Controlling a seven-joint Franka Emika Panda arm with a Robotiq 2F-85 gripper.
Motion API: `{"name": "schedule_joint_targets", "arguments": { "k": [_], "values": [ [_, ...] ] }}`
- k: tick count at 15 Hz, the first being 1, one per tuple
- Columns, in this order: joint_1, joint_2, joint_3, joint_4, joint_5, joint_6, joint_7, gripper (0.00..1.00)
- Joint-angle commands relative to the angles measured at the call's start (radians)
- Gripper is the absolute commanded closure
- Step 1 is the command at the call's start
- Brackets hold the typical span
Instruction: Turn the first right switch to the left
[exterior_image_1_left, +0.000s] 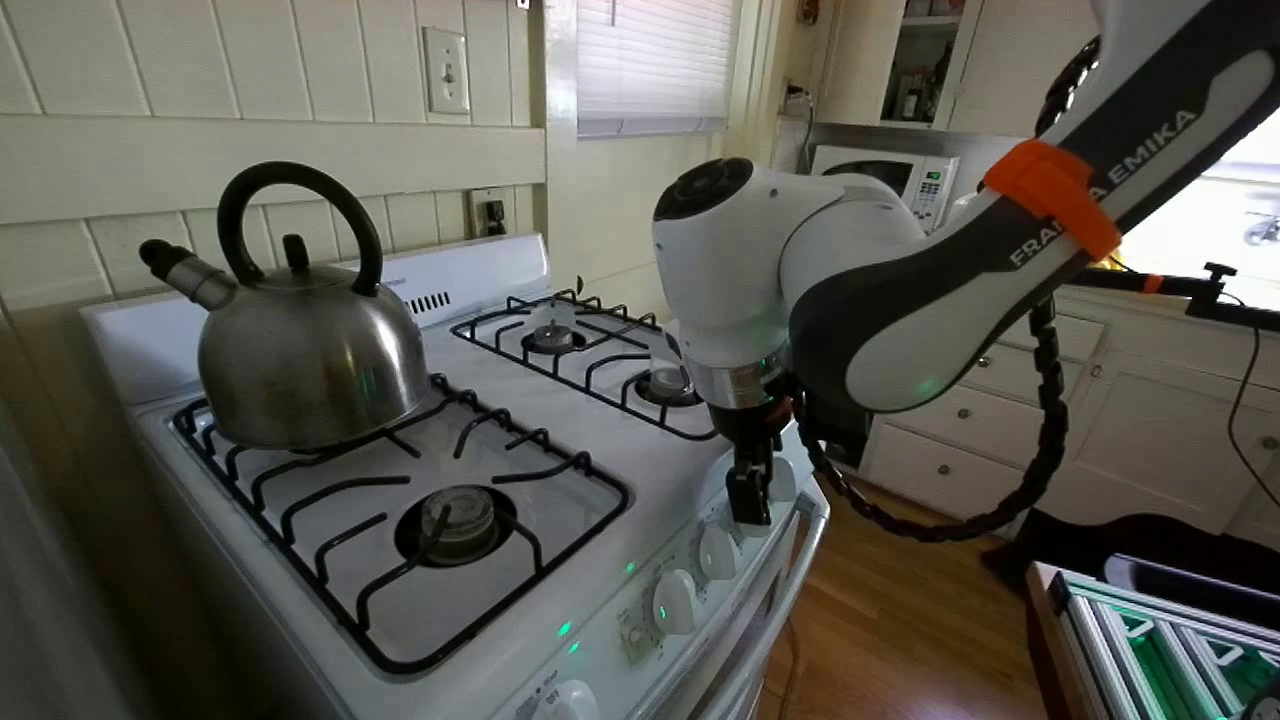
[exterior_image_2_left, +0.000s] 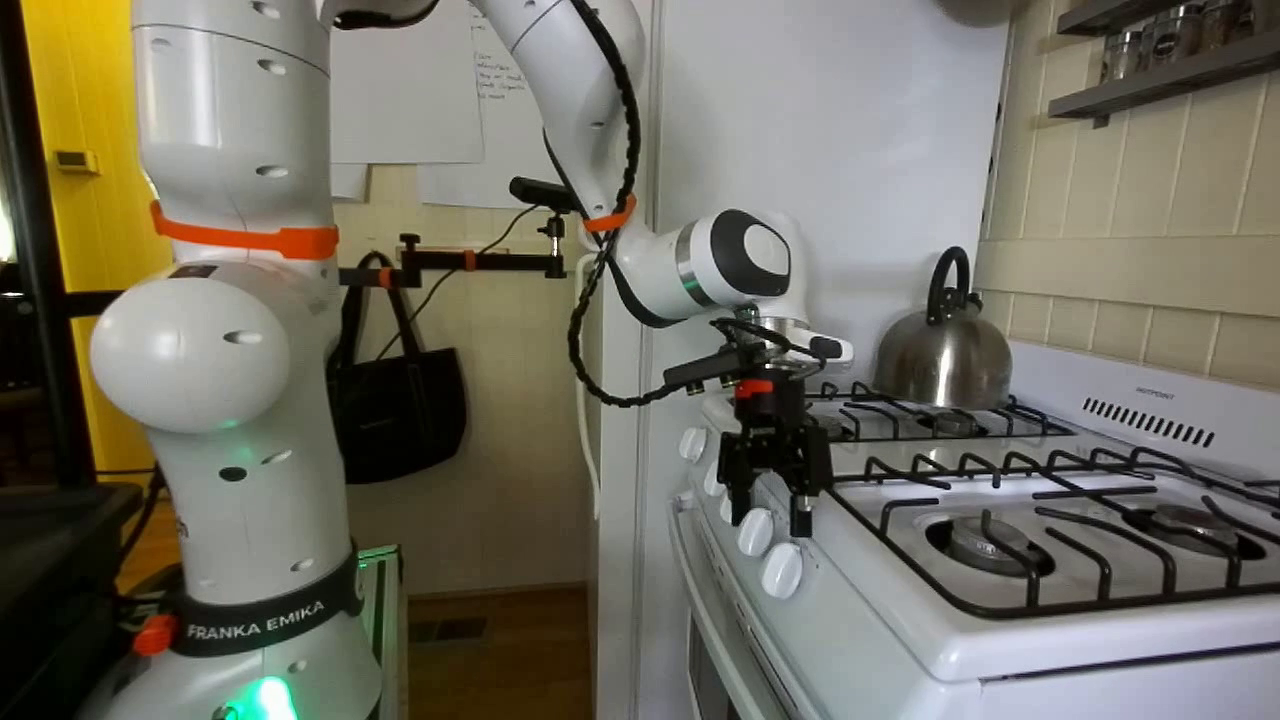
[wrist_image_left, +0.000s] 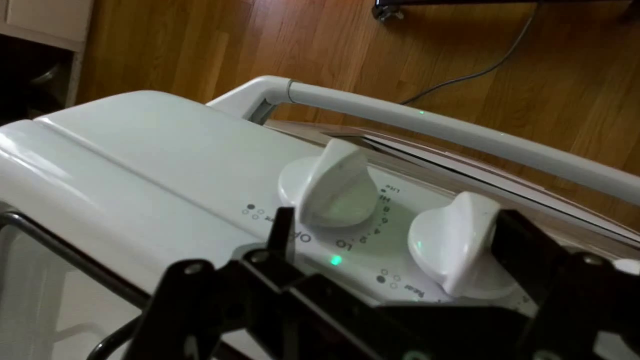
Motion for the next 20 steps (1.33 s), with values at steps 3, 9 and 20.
{"name": "schedule_joint_targets", "arguments": {
  "k": [3,9,20],
  "values": [
    [-0.011,0.010,-0.020,0.012,0.012,-0.003,0.035,0.08],
    [-0.011,-0.047,-0.021,-0.005,0.029,-0.044,0.083,0.00],
    [-0.052,-0.077,-0.059,-0.026,0.098,-0.053,0.069,0.06]
  ]
}}
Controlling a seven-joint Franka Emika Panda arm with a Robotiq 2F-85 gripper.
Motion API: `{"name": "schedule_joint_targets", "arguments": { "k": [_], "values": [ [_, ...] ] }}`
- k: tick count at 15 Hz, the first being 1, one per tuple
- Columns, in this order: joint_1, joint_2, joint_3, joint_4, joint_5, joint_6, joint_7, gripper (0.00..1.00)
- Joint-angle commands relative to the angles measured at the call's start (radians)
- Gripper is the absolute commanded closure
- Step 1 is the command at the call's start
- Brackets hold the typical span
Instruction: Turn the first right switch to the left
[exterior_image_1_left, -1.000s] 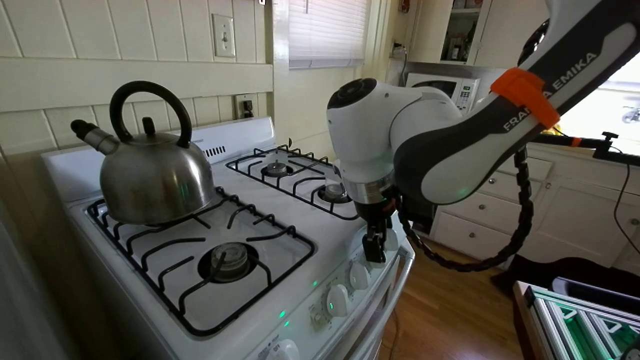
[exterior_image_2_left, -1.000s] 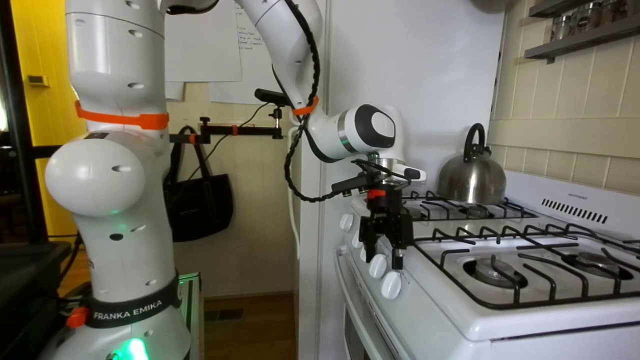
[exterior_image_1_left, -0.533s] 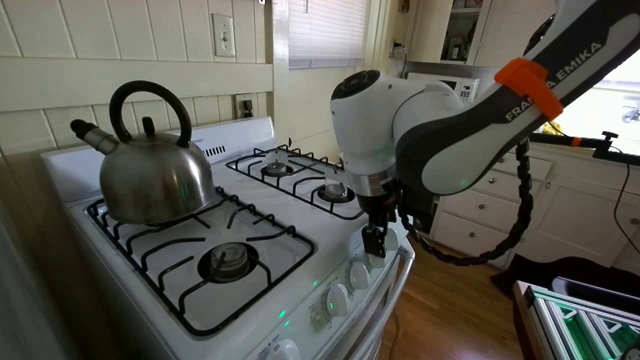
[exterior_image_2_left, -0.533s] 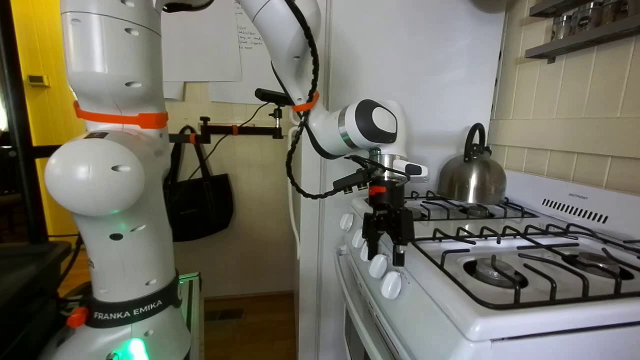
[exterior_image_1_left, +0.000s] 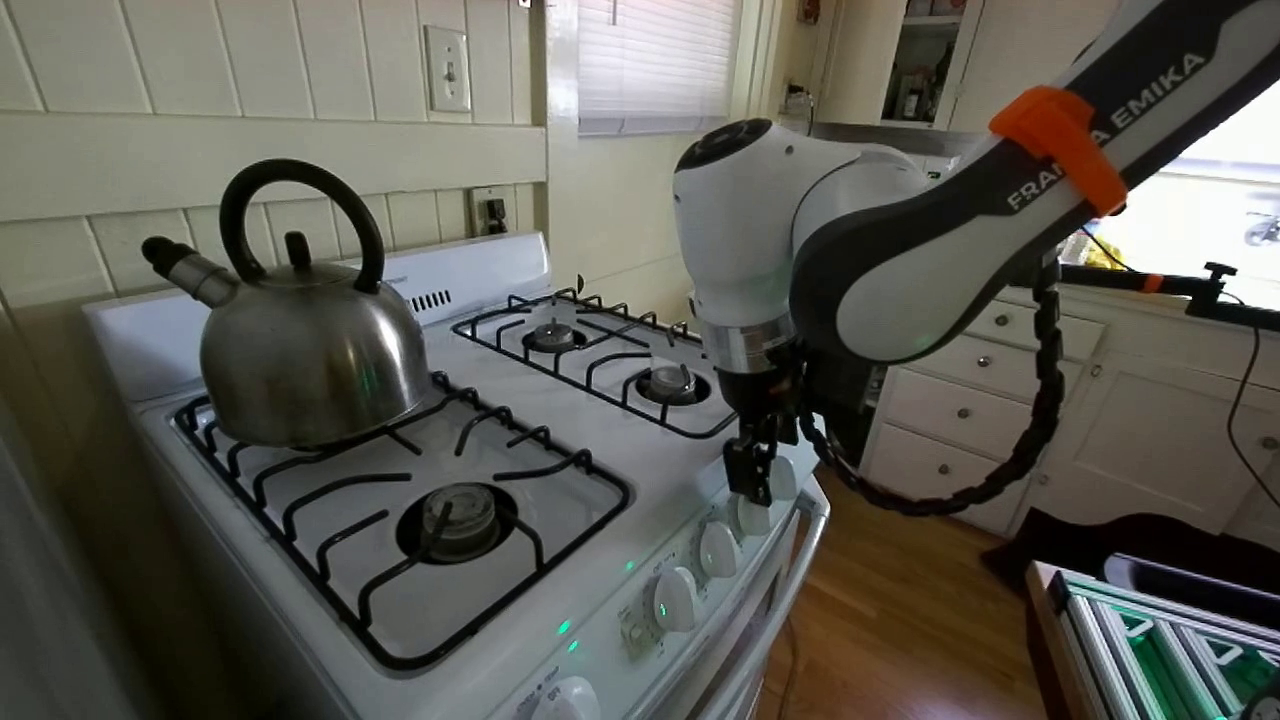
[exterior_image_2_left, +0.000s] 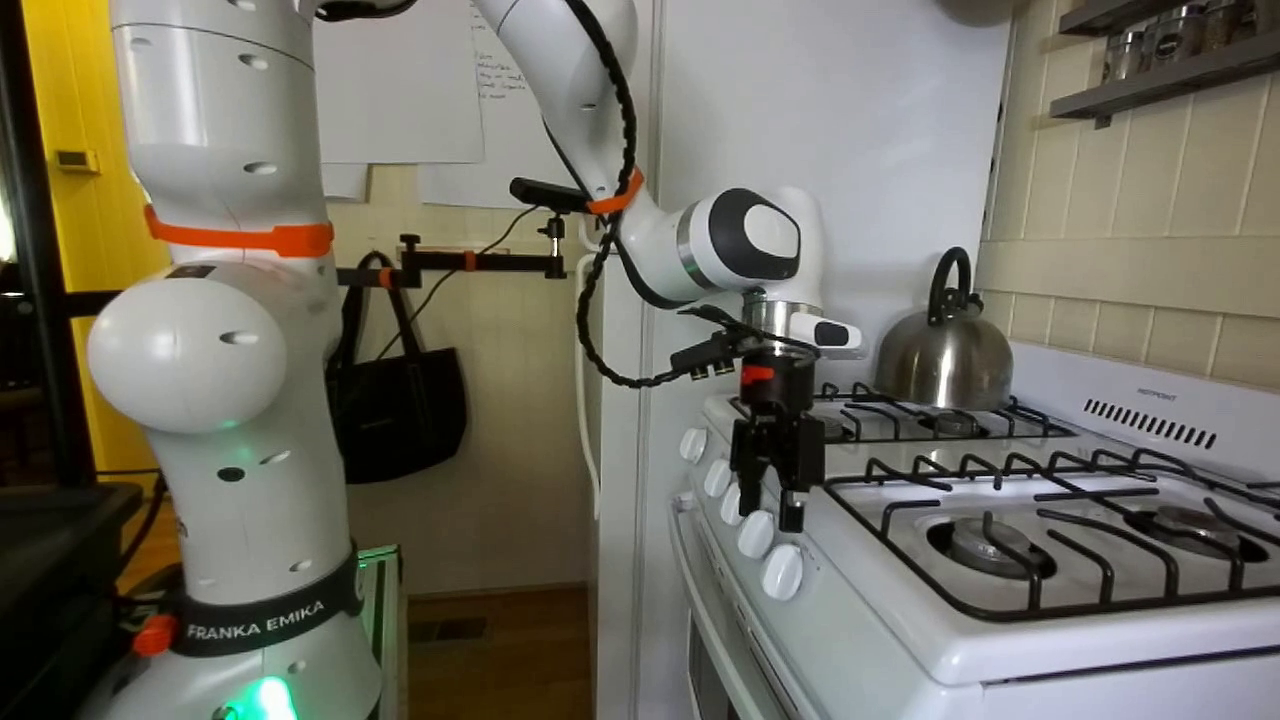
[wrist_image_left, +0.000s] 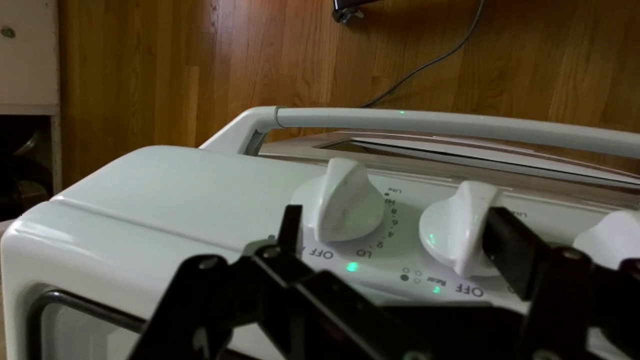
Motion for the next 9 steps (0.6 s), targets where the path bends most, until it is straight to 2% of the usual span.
{"name": "schedule_joint_targets", "arguments": {
  "k": [1,9],
  "values": [
    [-0.043,-0.030,-0.034,-0.024,-0.001,-0.034,-0.009,0.04],
    [-0.068,-0.045,-0.060,-0.031,0.063,-0.025,-0.001,0.00]
  ]
}}
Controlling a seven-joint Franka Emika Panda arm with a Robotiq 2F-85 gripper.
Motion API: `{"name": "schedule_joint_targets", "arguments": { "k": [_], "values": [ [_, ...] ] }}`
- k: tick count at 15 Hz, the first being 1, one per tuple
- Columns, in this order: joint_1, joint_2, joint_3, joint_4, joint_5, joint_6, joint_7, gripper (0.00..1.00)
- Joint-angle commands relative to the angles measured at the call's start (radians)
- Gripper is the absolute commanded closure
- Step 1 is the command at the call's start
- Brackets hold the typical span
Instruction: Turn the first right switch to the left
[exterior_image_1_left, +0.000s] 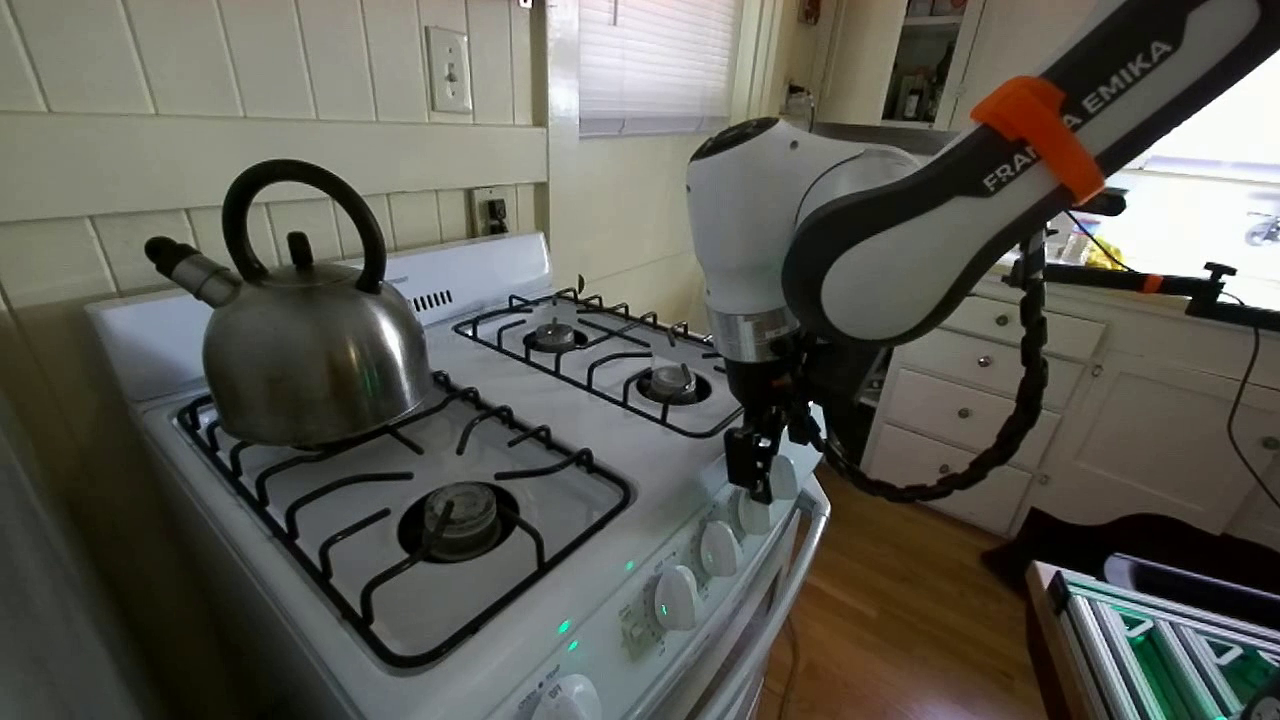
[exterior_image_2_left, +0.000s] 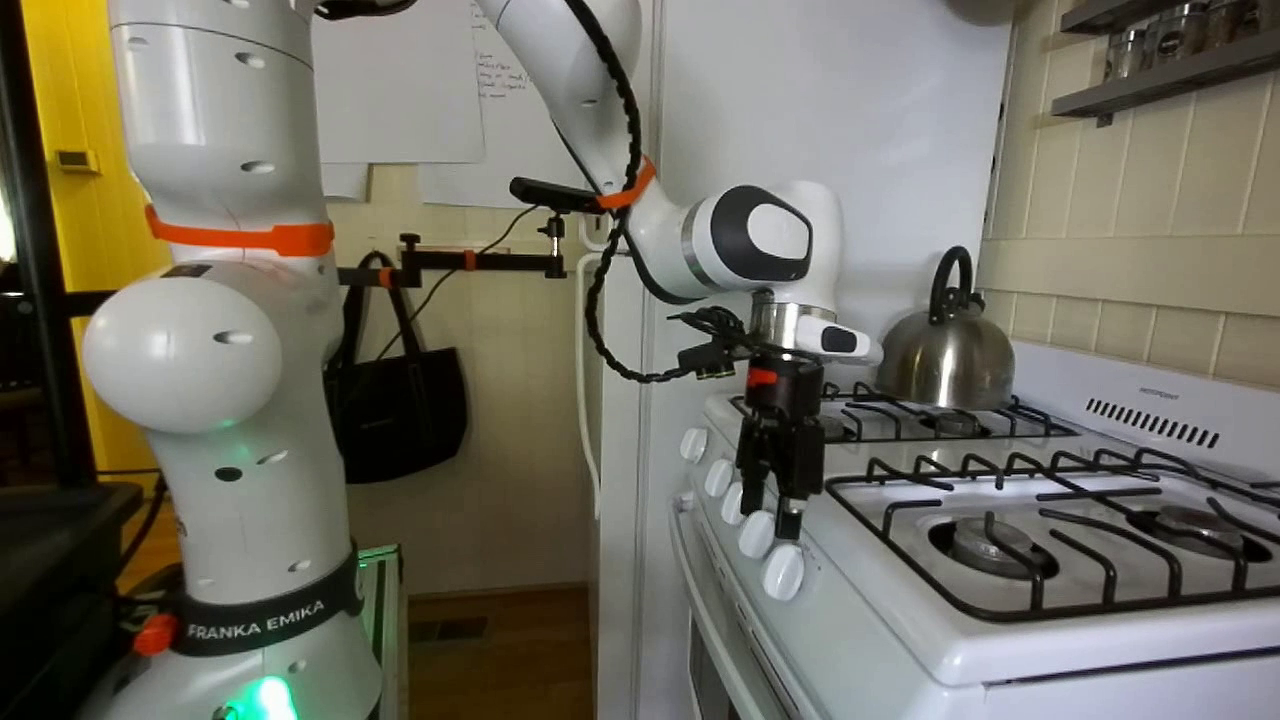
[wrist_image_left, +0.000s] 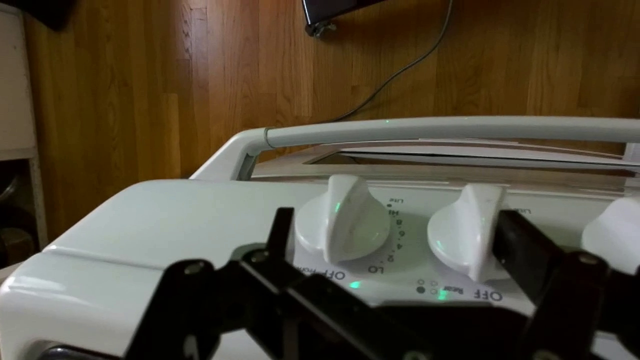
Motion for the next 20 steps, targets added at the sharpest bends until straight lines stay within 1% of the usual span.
{"name": "schedule_joint_targets", "arguments": {
  "k": [1,6,11,14,17,20],
  "values": [
    [-0.051,-0.048,-0.041,-0.032,-0.001,-0.018,-0.007,0.00],
    [-0.064,-0.071,-0.053,-0.043,0.058,-0.003,-0.006,0.00],
    [-0.080,-0.093,-0.066,-0.060,0.122,0.040,-0.003,0.00],
    [-0.090,-0.101,-0.069,-0.059,0.130,0.040,0.000,0.00],
    [-0.133,-0.115,-0.100,-0.047,0.122,0.044,-0.001,0.00],
    [-0.155,-0.112,-0.110,-0.043,0.136,0.033,-0.024,0.00]
  ]
}}
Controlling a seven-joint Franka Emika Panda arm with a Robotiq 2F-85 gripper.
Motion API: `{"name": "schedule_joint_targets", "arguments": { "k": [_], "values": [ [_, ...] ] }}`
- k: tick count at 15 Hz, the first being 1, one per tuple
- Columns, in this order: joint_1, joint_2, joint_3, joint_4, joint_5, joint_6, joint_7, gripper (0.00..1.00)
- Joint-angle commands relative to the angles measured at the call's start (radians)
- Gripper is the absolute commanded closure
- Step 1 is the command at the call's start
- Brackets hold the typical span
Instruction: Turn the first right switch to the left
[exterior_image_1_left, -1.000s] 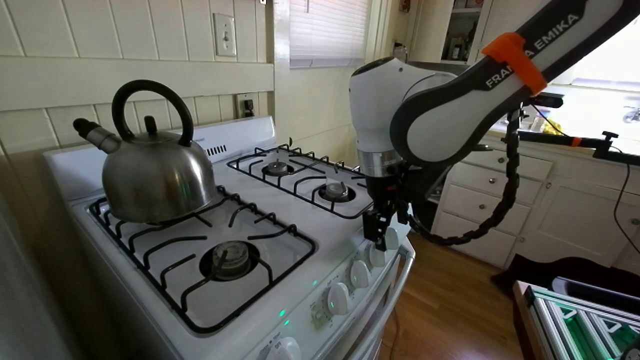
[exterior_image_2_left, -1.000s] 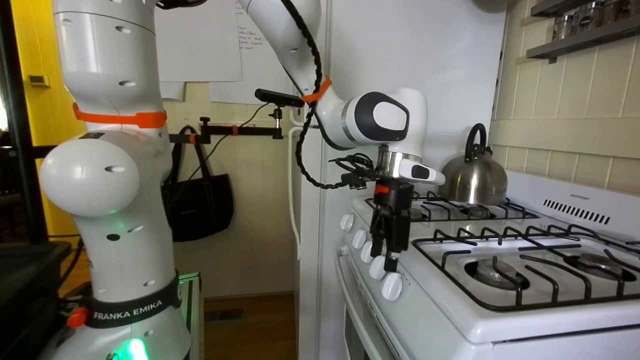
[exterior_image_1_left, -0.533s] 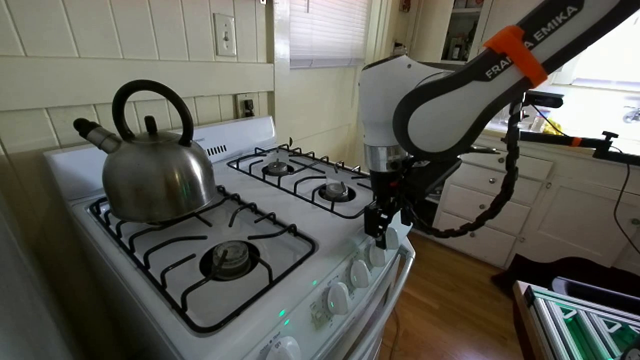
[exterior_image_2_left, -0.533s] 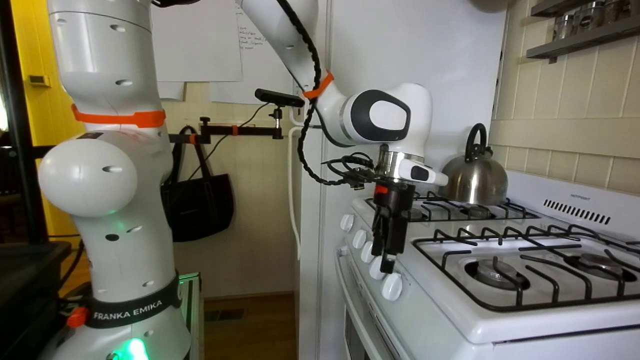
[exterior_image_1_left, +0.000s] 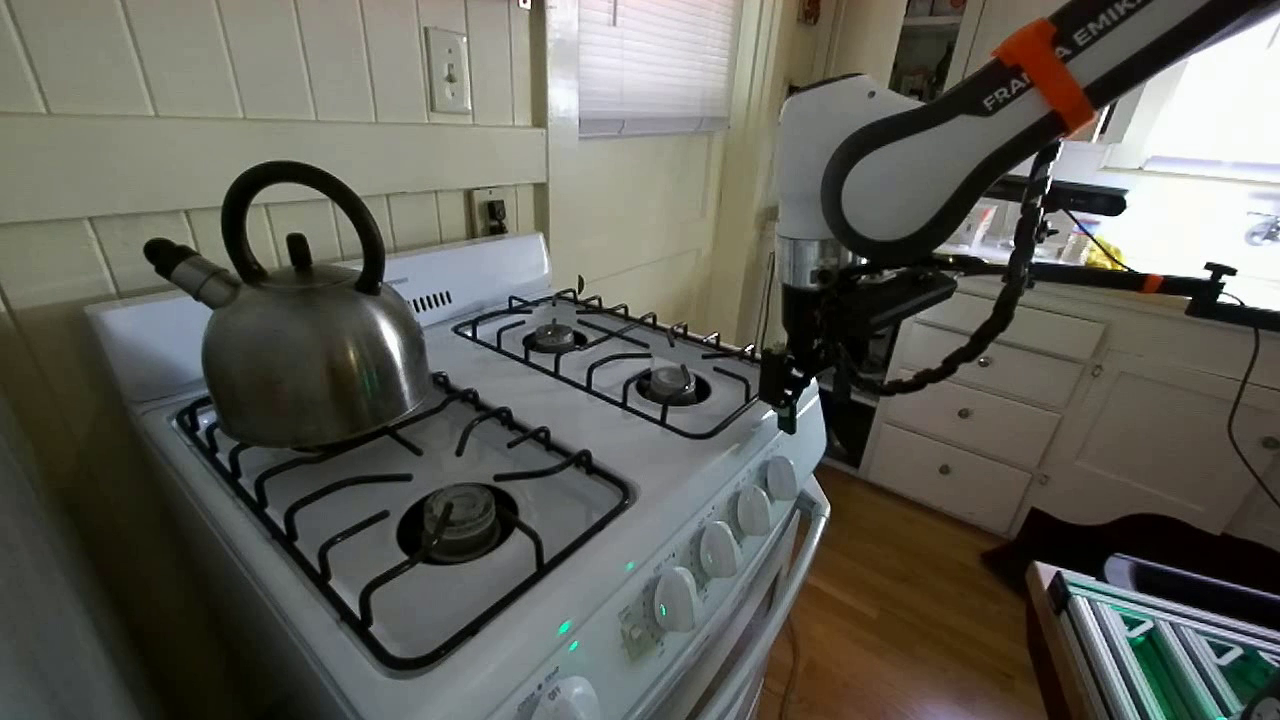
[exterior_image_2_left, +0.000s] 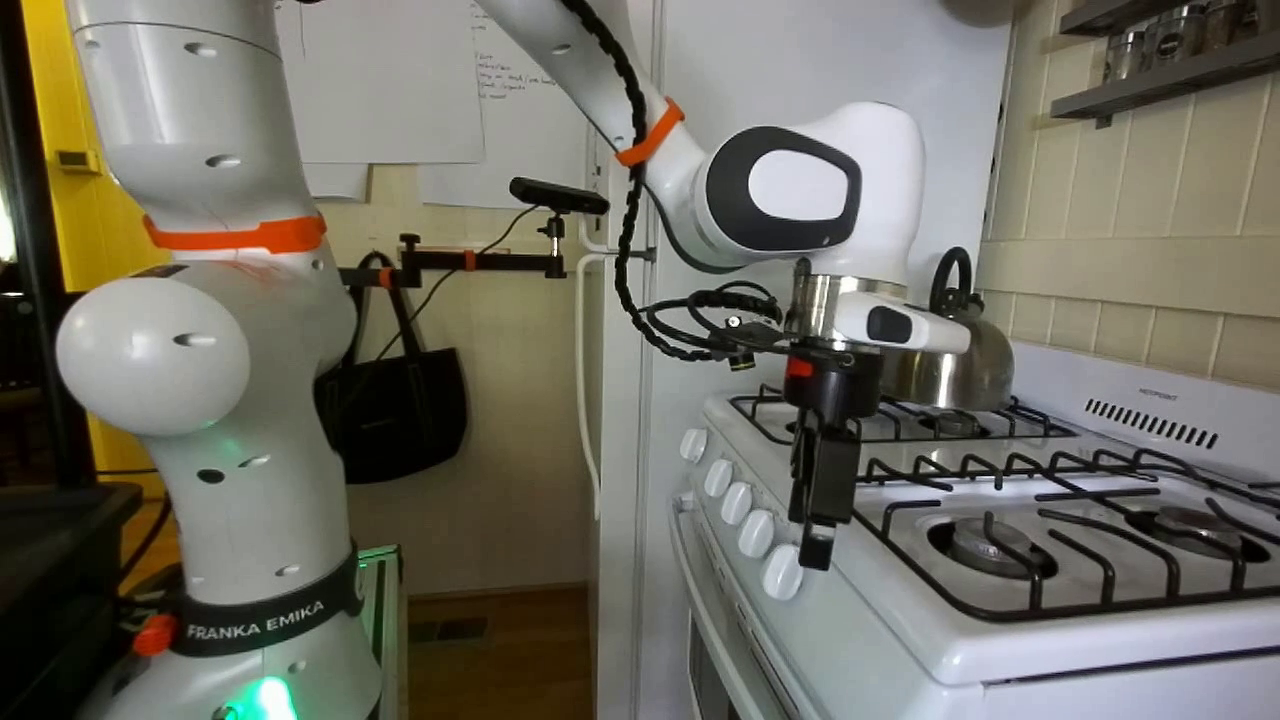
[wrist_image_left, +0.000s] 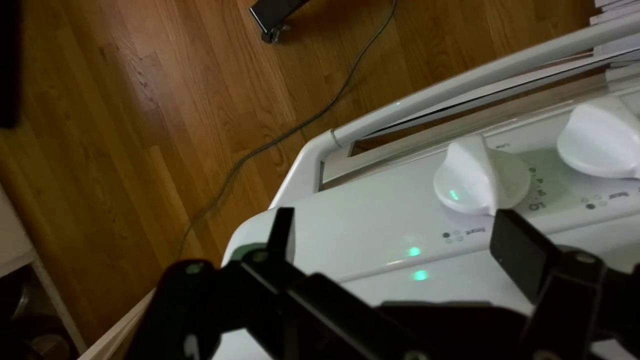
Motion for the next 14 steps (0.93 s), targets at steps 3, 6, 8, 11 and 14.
{"name": "schedule_joint_targets", "arguments": {
  "k": [3,6,8,11,14],
  "values": [
    [-0.014,-0.007,0.001,-0.014,0.020,-0.019,-0.047,0.00],
    [-0.007,-0.010,0.007,-0.022,0.040,-0.028,-0.079,0.00],
    [0.003,-0.011,0.016,-0.036,0.052,-0.022,-0.090,0.00],
    [0.014,-0.004,0.029,-0.055,0.080,0.005,-0.097,0.00],
    [0.027,0.007,0.041,-0.066,0.129,0.054,-0.096,0.00]
  ]
}}
